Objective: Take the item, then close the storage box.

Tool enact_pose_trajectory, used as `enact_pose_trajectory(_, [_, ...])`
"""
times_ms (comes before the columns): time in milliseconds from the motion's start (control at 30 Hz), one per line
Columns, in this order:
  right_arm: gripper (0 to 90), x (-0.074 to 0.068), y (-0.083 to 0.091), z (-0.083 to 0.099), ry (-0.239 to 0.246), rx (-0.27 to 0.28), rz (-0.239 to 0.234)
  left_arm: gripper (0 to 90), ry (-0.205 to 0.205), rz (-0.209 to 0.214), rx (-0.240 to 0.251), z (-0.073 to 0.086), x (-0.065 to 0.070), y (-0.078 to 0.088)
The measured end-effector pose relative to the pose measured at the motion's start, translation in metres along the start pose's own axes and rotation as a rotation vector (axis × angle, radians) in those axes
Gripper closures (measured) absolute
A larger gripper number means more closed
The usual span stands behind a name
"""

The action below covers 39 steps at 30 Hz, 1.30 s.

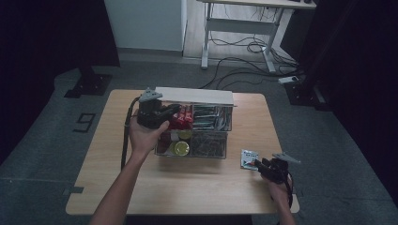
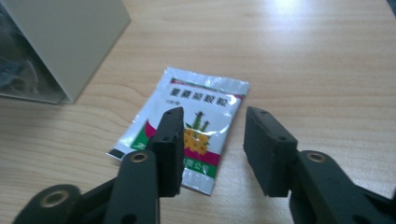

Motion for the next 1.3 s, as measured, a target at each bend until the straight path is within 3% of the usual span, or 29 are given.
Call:
enact_pose_trajectory(500, [56.3,-0.005,0.003,-0.002,0.004,0.028,-0.036,87.2,-0.002,0.008,0.005,0.002,0.002,0.003])
enact_pose_trajectory(1300, [56.6,0.001,0.0,0.001,-0.026,0.006,-0.052,87.4,0.027,0.03,-0.014,0.019,-0.006,0.019])
Point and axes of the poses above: each handheld gripper's, and its own axes: y roughly backward along the jaws, z roughly out of its underside, x roughly to its right, the point moved 2 cm from there along -y, roughly forward along the jaws
